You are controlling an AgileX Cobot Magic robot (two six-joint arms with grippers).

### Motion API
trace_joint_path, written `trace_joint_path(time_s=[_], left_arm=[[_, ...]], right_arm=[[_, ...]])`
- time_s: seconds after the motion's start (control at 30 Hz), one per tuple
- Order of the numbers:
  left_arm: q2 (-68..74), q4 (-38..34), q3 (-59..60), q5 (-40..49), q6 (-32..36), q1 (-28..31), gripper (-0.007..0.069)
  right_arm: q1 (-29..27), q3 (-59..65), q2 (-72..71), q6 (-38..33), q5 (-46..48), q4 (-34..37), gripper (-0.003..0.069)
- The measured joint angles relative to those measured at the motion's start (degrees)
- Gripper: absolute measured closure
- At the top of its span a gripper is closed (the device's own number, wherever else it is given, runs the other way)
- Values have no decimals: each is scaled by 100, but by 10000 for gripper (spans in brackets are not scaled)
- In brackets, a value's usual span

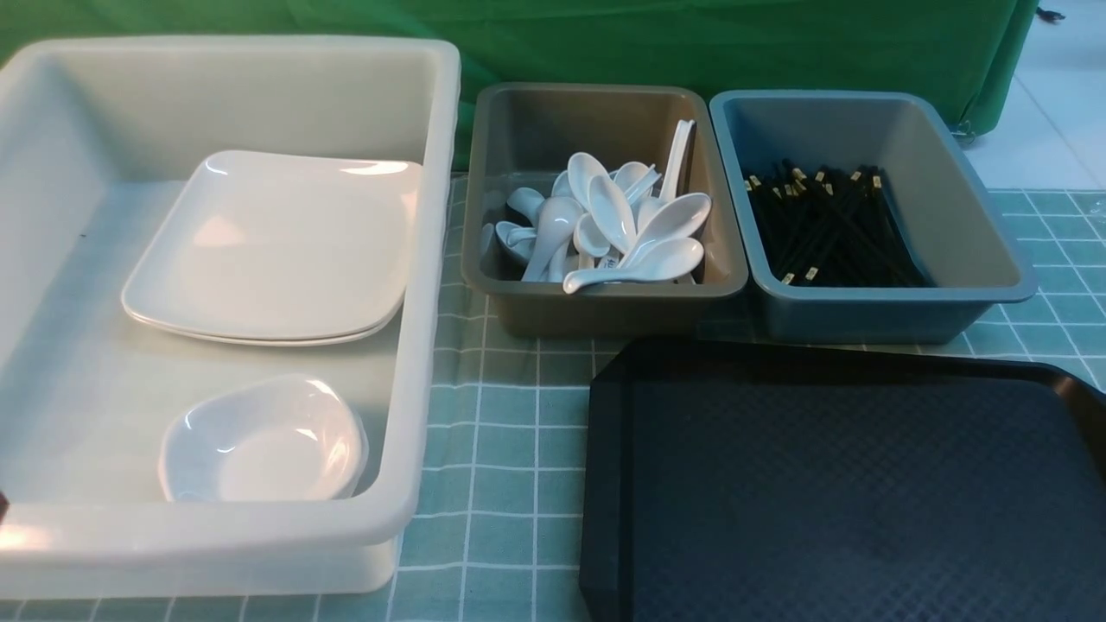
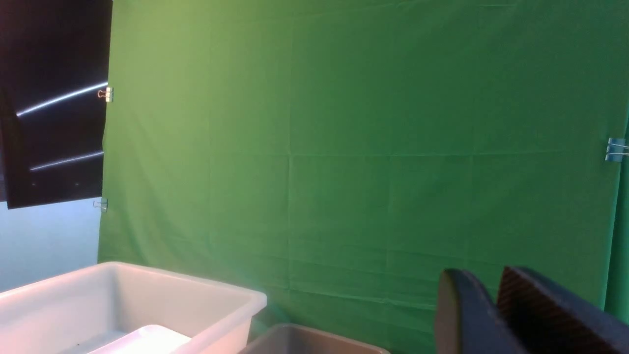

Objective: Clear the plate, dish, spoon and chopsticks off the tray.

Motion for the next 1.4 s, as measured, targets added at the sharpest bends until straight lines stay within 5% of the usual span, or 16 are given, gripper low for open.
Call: trace_joint_path(time_s=[0.17, 1.13, 1.4], left_arm=[[-11, 59, 764, -361, -77, 180, 613], [-13, 346, 790, -277, -79, 175, 613], [-13, 346, 790, -277, -79, 175, 613]], right_arm=[[0, 0, 0, 0, 7, 0, 498], [6, 0, 0, -11, 12, 105, 424], [6, 824, 94, -1837, -111, 2856, 421]])
